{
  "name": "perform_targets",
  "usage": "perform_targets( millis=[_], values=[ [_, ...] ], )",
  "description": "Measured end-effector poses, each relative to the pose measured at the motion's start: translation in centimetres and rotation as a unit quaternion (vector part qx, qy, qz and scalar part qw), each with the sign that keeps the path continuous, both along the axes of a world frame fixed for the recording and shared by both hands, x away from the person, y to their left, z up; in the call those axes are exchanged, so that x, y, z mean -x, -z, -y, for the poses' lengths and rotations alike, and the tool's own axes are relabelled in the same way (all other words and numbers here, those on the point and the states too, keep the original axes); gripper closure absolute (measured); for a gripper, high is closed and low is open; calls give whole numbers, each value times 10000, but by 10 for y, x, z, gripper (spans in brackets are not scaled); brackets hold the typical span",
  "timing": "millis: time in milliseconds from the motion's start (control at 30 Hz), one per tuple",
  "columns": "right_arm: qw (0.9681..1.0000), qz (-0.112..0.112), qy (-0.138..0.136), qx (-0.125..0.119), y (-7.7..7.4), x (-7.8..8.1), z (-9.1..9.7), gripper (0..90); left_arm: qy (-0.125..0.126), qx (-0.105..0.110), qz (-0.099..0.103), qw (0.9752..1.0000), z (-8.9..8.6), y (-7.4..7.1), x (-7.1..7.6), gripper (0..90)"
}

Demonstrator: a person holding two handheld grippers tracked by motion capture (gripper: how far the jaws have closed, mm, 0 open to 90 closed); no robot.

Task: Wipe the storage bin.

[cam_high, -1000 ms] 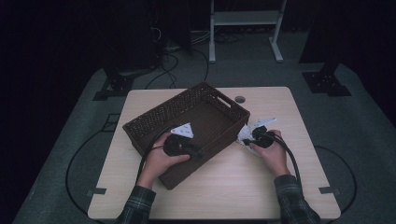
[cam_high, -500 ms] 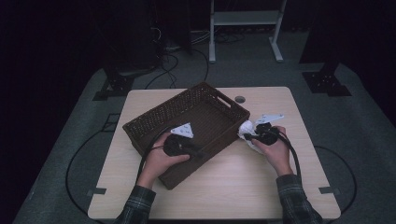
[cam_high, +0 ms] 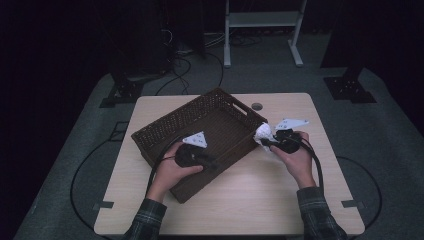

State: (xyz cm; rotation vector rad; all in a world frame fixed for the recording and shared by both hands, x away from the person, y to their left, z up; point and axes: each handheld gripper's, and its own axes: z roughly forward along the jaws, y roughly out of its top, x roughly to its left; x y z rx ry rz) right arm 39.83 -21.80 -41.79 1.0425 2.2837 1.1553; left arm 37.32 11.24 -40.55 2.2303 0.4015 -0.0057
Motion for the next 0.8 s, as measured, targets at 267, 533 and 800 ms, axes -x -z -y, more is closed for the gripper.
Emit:
perform_targets(
  millis=[267,533,800],
  values=[
    [9996,-269,-8,132,18,-7,-6,730,1,-1,3,10000,0,0,0,661],
    [9981,-519,-79,328,37,-12,-13,730,10,-9,-6,10000,0,0,0,660],
    [9970,-647,-107,404,46,-15,-16,730,14,-1,-12,10000,0,0,-1,660]
  ],
)
